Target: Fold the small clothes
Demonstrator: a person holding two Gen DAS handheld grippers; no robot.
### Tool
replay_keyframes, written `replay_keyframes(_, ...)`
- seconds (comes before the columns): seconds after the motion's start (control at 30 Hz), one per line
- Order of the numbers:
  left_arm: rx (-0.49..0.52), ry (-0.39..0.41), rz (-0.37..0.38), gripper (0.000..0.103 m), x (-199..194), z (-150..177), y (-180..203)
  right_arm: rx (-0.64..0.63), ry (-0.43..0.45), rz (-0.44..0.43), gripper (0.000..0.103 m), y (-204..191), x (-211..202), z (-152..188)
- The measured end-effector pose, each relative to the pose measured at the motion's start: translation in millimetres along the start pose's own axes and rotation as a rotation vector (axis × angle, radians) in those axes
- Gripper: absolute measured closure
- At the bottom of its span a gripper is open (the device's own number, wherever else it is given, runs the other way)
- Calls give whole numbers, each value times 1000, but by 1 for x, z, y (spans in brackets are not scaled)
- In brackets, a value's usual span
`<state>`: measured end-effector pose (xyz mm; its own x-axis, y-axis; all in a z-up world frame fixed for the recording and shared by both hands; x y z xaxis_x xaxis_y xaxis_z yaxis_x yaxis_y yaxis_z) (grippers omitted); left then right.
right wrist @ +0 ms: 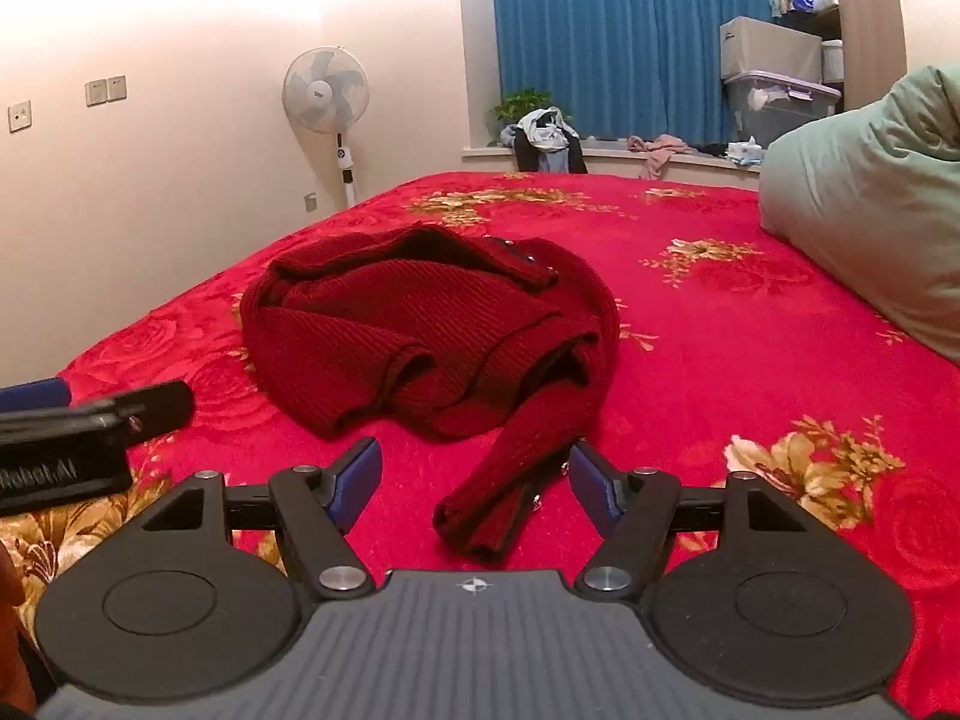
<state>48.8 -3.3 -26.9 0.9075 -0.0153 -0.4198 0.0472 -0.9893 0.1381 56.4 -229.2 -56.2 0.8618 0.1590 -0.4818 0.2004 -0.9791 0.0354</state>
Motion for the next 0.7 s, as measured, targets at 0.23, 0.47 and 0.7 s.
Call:
replay_keyframes(0.23, -32, -75, -3, 0, 12, 6, -4, -2, 5, -9, 32, 1, 0, -2)
replay_keyframes(0.47, -27, -77, -11, 0, 16, 11, -1, -9, 7, -15, 32, 1, -2, -2)
replay_keyframes(0.7, -22, -74, -15, 0, 14, 14, 4, 0, 27, -17, 32, 0, -5, -9)
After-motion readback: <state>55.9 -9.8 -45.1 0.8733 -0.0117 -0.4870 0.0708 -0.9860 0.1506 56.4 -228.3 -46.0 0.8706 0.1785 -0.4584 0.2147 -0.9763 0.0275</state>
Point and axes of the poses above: each gripper's, at about its wrist camera, not at the fingertips, and x roughly the way its jaws point, y to its right, z to its underside, the point moved 6 cm from there along x, roughly the way its jaws point, and after that the axes turned 8 degrees about -x, right-handed, at the moved point
